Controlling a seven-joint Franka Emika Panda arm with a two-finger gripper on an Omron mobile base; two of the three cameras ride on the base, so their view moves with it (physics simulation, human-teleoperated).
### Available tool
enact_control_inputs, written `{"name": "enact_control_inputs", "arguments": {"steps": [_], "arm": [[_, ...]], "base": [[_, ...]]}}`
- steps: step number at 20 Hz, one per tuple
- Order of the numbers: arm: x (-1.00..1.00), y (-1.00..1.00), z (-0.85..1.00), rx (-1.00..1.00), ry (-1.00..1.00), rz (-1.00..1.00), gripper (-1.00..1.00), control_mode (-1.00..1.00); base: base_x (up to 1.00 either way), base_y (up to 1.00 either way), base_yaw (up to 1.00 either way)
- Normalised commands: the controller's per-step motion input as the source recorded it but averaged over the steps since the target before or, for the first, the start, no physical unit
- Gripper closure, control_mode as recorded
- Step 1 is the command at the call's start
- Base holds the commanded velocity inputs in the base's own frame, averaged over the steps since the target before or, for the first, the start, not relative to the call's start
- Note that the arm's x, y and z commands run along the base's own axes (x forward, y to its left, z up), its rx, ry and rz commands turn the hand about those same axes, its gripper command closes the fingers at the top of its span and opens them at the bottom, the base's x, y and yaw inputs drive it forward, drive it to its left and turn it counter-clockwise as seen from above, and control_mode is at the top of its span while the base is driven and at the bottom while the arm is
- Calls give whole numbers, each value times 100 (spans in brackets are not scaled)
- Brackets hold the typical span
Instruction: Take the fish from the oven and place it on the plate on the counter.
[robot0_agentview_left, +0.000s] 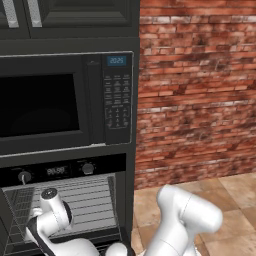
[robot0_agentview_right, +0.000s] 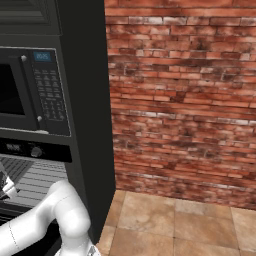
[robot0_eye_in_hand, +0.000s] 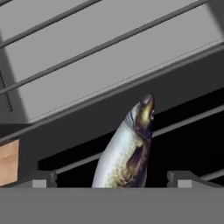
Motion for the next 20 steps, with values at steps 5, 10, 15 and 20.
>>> {"name": "enact_control_inputs", "arguments": {"steps": [5,10,15,20], "arm": [[0,0,-35,0,3,-6,-100,-100],[0,0,-46,-2,2,-4,-100,-100],[-12,3,-37,-4,2,-1,-100,-100],[-59,9,-87,-9,24,-3,100,-100]], "base": [[0,0,0],[0,0,0],[0,0,0],[0,0,0]]}}
